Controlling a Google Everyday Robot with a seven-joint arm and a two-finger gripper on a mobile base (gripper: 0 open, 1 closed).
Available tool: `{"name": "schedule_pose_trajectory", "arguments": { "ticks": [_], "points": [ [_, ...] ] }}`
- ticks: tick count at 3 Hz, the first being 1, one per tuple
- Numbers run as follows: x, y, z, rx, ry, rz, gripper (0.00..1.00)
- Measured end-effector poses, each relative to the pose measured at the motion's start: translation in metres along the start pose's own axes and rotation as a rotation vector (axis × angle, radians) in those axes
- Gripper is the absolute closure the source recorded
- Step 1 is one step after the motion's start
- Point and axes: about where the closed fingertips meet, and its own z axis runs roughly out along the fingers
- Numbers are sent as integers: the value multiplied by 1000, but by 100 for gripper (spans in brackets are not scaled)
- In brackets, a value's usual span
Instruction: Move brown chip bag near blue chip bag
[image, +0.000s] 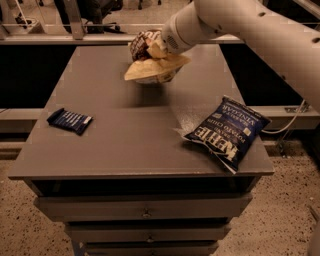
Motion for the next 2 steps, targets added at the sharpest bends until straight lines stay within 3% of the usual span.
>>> {"name": "schedule_pose_trajectory", "arguments": {
  "ticks": [2],
  "points": [
    [82, 1, -63, -15, 32, 69, 100]
  ]
}}
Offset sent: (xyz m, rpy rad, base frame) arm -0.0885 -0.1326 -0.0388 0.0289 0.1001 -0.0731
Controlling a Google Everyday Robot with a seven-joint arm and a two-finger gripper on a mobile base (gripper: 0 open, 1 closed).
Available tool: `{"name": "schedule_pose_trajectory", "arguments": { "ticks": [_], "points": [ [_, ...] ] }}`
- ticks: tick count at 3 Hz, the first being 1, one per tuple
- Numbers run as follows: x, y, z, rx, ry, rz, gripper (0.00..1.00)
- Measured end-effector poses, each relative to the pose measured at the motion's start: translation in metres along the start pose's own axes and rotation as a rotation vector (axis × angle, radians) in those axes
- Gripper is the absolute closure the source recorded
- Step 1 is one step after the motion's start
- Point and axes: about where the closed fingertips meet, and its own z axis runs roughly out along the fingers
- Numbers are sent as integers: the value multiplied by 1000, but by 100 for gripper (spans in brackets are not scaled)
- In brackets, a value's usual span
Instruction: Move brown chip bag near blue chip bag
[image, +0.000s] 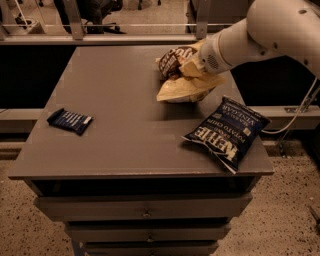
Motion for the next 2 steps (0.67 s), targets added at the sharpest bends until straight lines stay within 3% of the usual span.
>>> {"name": "schedule_pose_trajectory", "arguments": {
  "ticks": [1, 2],
  "points": [
    [22, -1, -18, -1, 10, 21, 100],
    [42, 4, -22, -44, -1, 31, 82]
  ]
}}
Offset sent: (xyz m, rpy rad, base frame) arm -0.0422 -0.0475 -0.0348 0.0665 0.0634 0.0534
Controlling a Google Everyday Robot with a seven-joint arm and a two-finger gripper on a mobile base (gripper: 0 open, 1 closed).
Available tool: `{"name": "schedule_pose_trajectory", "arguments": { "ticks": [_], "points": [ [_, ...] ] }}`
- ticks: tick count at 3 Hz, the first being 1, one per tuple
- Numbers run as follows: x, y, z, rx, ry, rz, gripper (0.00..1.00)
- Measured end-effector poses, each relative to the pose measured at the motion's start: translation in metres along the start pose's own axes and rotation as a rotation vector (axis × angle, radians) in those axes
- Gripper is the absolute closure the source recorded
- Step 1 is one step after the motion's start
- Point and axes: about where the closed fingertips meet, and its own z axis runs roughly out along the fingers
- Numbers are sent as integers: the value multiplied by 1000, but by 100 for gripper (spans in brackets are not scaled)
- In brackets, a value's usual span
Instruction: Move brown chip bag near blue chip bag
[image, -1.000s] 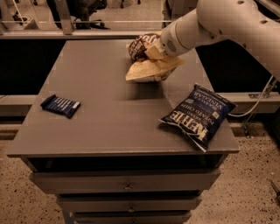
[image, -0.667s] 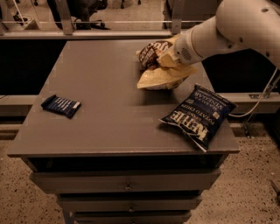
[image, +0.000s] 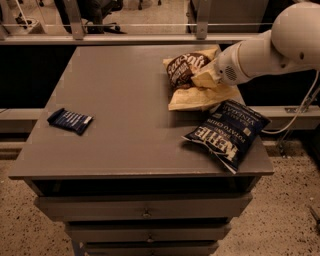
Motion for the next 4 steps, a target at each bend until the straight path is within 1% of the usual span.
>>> {"name": "schedule_pose_trajectory", "arguments": {
  "ticks": [1, 2, 3, 4],
  "points": [
    [9, 2, 4, -37, -13, -8, 58],
    [12, 4, 7, -65, -26, -23, 35],
    [13, 0, 2, -62, -44, -31, 12],
    [11, -13, -16, -35, -84, -40, 0]
  ]
}}
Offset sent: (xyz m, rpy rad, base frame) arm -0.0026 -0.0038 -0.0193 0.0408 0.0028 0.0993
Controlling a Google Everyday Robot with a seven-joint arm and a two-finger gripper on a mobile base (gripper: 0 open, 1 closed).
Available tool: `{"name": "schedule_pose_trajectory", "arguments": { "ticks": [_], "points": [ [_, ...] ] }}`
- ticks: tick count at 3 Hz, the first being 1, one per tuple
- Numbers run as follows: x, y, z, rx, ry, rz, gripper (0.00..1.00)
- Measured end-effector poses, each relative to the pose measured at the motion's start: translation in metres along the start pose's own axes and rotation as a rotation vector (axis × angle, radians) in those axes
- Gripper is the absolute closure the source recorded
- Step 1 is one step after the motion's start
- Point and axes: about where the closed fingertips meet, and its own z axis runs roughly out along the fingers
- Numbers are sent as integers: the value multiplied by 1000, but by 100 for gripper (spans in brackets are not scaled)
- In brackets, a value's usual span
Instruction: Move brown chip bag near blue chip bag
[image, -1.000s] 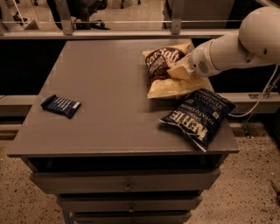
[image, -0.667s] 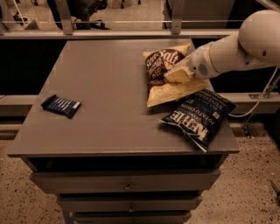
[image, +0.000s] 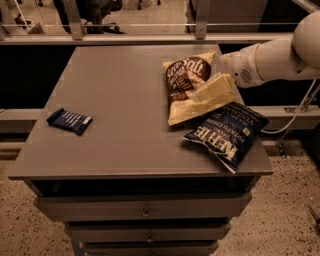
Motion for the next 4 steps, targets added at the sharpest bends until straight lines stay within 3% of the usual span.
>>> {"name": "schedule_pose_trajectory", "arguments": {
  "ticks": [1, 3, 4],
  "points": [
    [0, -21, -31, 48, -84, 8, 0],
    [-2, -82, -131, 271, -272, -13, 0],
    [-4, -88, -134, 300, -279, -15, 0]
  ]
}}
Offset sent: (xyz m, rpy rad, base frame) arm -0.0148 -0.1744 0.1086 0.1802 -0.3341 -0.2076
